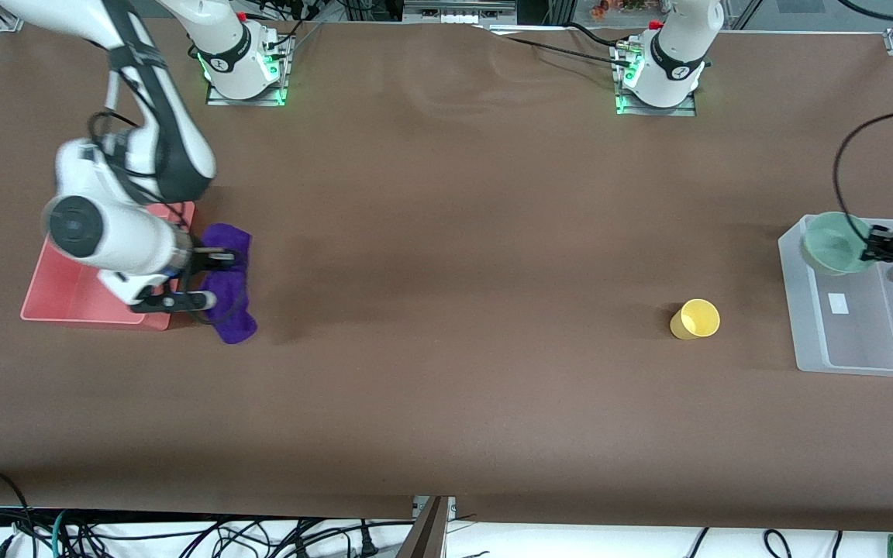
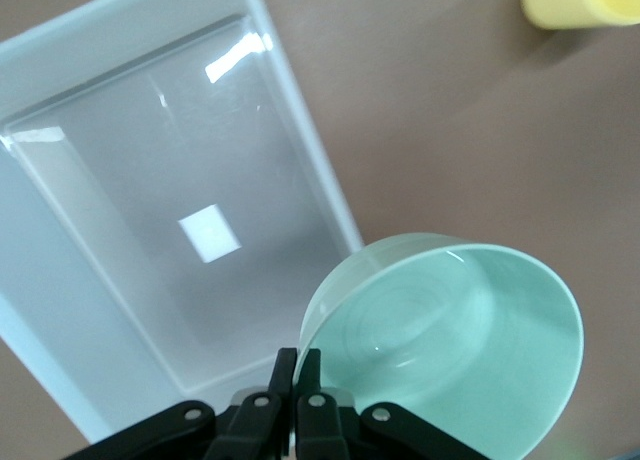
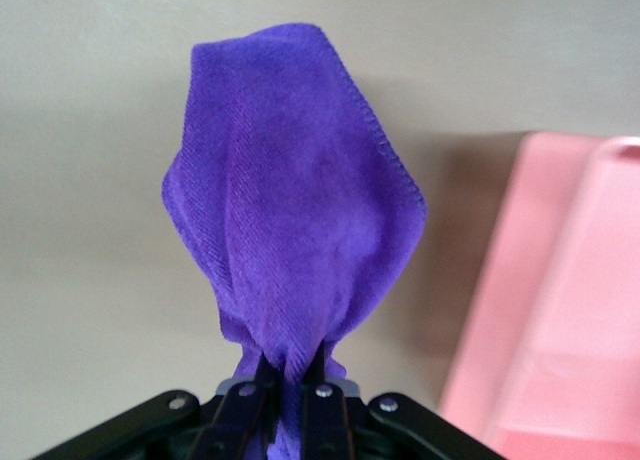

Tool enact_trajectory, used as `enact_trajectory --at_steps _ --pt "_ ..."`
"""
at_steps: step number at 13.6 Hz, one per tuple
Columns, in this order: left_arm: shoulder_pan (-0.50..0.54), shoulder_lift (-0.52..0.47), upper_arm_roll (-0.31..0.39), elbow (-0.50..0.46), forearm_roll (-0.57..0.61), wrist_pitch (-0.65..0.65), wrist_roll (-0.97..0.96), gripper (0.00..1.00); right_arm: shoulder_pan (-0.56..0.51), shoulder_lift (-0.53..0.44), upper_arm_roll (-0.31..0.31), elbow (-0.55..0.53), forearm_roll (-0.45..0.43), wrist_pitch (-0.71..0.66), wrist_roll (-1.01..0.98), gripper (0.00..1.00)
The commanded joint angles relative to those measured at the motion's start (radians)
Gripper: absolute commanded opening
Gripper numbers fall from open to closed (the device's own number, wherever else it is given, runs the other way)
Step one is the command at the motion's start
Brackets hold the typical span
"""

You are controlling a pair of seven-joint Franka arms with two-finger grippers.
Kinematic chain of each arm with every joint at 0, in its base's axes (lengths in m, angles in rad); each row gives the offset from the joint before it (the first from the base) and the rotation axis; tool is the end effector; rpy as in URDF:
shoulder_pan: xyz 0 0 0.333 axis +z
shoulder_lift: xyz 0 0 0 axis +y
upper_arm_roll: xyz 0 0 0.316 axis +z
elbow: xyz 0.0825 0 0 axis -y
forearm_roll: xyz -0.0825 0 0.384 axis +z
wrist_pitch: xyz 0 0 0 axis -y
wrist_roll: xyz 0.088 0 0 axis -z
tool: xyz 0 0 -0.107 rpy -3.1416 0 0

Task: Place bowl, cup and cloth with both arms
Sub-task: 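Place the cloth in the pink bin while the left gripper places the bowl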

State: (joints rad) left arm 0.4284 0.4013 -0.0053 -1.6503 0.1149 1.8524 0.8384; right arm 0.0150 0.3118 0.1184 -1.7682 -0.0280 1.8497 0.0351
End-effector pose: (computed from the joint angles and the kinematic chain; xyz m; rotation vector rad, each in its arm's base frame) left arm 0.5828 0.2726 0.3654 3.0090 -0.7015 -0.3450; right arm 0.6076 0.0745 0.3702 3.1083 0.1674 -0.3565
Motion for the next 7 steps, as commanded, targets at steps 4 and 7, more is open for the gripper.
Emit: enact_trajectory --at_steps 4,7 --pt "0.116 0.276 -0.019 0.185 0.022 0.218 0.249 0.0 -0.027 -0.059 -0.218 0.021 -0.016 -0.171 -0.329 0.0" --pt "0.147 0.32 -0.019 0.185 -0.024 0.252 0.254 0.0 -0.029 -0.054 -0.319 -0.028 -0.05 -0.158 -0.411 0.0"
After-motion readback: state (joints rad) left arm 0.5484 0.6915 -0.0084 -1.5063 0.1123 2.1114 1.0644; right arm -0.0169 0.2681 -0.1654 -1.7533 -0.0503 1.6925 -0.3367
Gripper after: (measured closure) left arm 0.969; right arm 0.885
